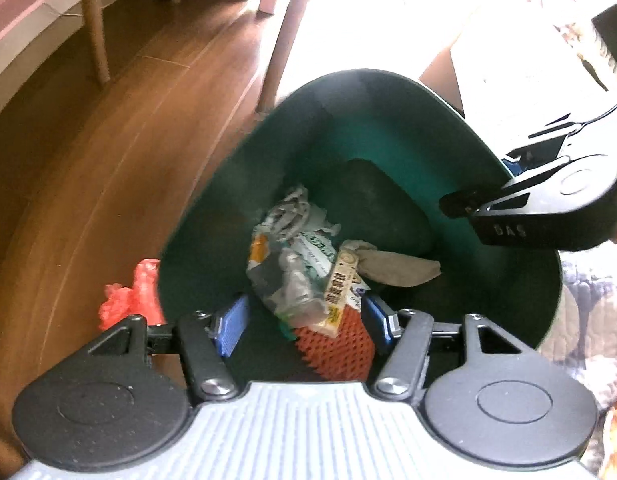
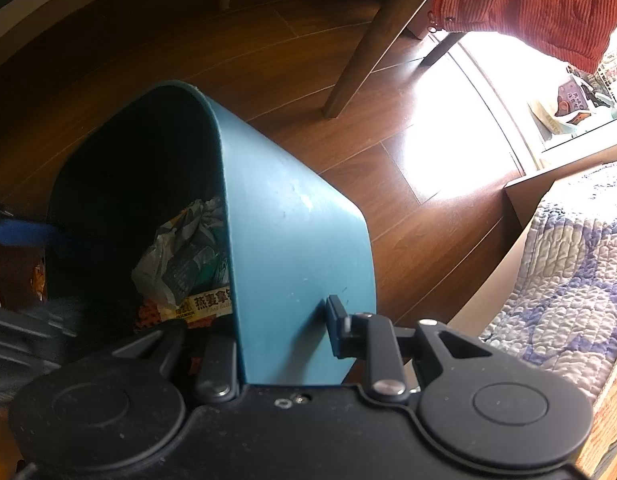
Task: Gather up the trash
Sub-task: 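Carry the stick wrapper into the teal wastebasket and open the left tool, then lower the left tool to the red plastic bag and grasp it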
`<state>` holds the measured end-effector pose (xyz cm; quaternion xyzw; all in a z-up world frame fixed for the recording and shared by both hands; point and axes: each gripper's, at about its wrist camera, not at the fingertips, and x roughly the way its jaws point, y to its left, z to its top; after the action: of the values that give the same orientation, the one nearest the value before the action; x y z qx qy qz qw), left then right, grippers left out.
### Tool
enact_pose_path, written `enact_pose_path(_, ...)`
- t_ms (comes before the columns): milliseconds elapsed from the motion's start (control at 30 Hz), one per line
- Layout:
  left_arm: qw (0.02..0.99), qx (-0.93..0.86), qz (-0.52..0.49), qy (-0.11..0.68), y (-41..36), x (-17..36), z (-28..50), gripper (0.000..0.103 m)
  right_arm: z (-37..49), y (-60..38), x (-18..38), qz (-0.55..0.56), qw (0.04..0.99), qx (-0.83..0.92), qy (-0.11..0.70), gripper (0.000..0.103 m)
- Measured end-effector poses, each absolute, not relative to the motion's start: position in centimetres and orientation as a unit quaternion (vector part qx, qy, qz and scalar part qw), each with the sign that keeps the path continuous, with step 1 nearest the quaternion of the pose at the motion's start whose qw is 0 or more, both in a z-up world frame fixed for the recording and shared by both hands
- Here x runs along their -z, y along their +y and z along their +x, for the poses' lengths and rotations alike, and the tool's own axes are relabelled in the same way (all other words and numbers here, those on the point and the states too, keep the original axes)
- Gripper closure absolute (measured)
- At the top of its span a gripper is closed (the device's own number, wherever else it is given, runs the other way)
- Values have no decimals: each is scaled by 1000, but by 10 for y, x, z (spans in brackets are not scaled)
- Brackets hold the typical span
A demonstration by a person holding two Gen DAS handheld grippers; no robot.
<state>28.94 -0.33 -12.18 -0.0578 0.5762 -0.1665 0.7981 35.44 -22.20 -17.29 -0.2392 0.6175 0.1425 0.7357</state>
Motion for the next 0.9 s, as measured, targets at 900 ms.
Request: enact_pose_path(900,711,-34,-214,669,135,298,335,23,374,-259,183,-213,681,-149,684,78)
